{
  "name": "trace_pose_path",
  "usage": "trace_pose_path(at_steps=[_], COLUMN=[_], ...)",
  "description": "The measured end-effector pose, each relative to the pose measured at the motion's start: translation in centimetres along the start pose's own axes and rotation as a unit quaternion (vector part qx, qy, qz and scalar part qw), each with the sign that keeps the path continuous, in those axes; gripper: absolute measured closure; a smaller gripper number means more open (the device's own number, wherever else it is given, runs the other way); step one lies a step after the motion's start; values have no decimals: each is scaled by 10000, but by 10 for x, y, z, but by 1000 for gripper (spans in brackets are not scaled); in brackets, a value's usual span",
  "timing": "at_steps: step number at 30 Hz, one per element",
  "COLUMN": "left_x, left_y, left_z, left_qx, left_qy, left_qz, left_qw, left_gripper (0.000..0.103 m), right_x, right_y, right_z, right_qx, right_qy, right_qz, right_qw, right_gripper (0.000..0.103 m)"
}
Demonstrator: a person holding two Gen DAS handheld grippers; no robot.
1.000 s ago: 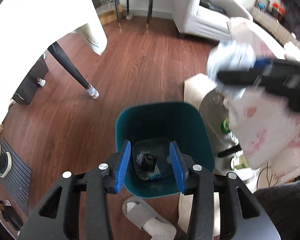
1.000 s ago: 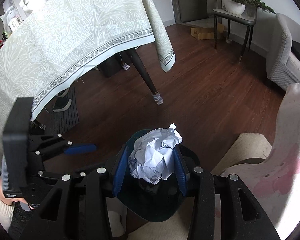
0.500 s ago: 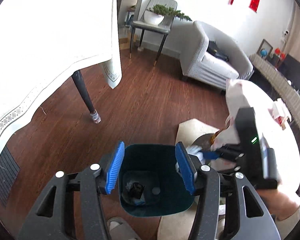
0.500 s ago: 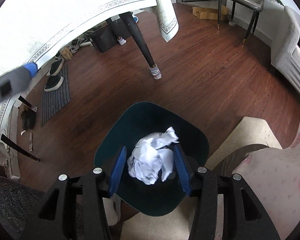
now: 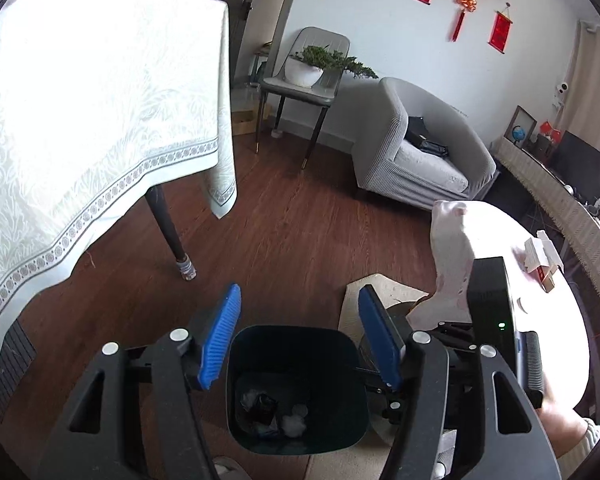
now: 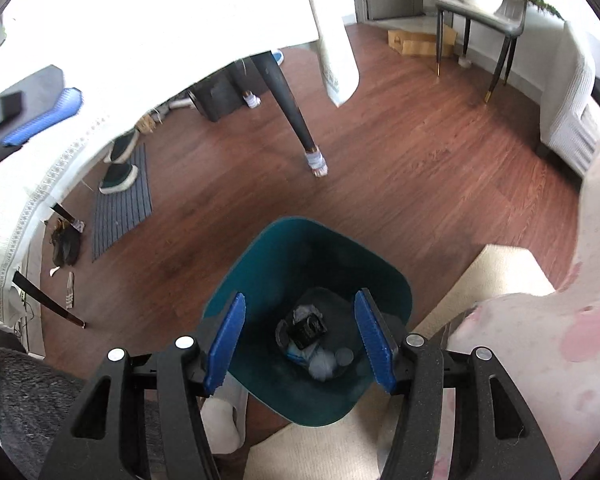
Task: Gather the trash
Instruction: 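Move both grippers back over the table toward the remaining trash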
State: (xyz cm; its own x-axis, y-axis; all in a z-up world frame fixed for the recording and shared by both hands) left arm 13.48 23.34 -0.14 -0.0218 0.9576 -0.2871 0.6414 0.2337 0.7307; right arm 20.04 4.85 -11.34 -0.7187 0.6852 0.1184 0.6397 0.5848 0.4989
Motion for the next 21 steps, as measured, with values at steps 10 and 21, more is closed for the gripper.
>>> trace_pose_path(at_steps=[10, 21], left_x=[-54, -121], left_y=[13, 6], left_z=[-8, 10], left_qx=[-445, -455], left_qy=[-441, -674], left_qz=[307, 803], left_qw=[9976, 9934], left_gripper=[33, 30], right_x=[-12, -69], right_y=[0, -25], right_z=[-65, -119], right_qx=[-735, -1162], right_qy=[-127, -443], right_qz=[-95, 411], right_qw=[9972, 9914], right_gripper=[45, 45])
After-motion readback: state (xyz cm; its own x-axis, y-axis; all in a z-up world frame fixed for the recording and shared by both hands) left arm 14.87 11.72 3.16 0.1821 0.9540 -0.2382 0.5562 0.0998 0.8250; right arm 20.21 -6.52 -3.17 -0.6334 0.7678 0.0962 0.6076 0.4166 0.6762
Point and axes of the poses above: each gripper's, at about its wrist camera, not at the fingertips, and z roughly the way its jaws point, x to its left, y to its top, the point moved 1 cm from there along z, roughly the way its jaws point, and after that the axes turned 4 degrees about -y, right-handed, at the moved point
